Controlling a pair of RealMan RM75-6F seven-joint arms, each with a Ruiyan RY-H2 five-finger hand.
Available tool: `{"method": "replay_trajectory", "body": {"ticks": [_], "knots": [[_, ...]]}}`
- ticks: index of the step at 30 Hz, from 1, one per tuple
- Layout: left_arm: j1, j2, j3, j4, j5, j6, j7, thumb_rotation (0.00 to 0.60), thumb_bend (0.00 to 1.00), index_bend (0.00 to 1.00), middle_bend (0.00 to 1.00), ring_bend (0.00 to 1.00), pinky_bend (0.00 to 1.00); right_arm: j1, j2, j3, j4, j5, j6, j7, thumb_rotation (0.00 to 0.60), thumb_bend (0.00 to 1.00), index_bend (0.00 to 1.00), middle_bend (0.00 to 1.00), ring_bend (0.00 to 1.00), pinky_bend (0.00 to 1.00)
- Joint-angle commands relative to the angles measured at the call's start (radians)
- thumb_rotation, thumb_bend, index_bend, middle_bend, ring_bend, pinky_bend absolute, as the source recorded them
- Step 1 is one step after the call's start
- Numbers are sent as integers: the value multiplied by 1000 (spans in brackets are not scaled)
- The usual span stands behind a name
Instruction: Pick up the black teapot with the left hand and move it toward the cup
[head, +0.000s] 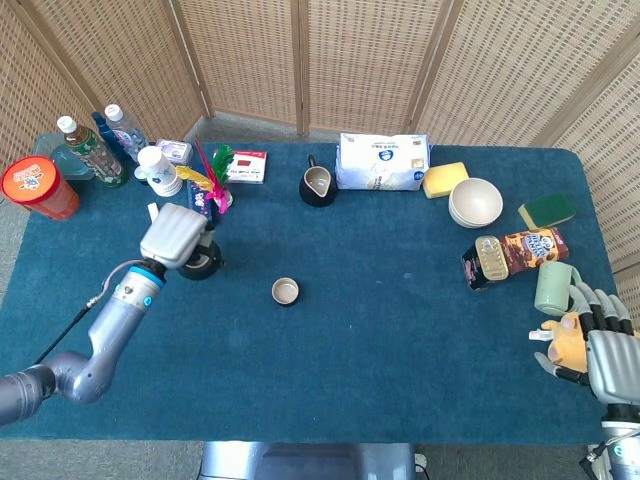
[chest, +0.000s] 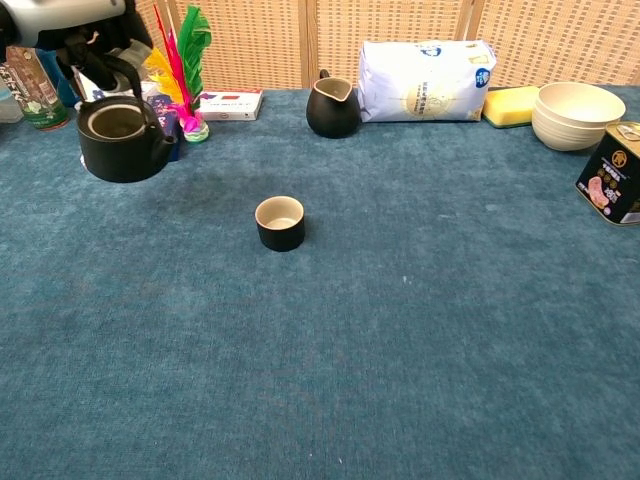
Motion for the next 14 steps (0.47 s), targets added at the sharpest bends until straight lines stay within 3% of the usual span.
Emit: {"method": "replay_trajectory", "body": {"ticks": [1, 14], "knots": [[-8, 8, 8, -66, -4, 23, 55, 600, 552, 811, 881, 817, 983, -3, 7, -1, -6, -3, 5, 7, 446, 0, 0, 0, 0, 0], [-58, -88, 10, -123, -104, 82, 236, 600, 551, 811, 881, 816, 983, -20, 44, 8, -17, -1, 28, 73, 447, 0, 0, 0, 0, 0]]}}
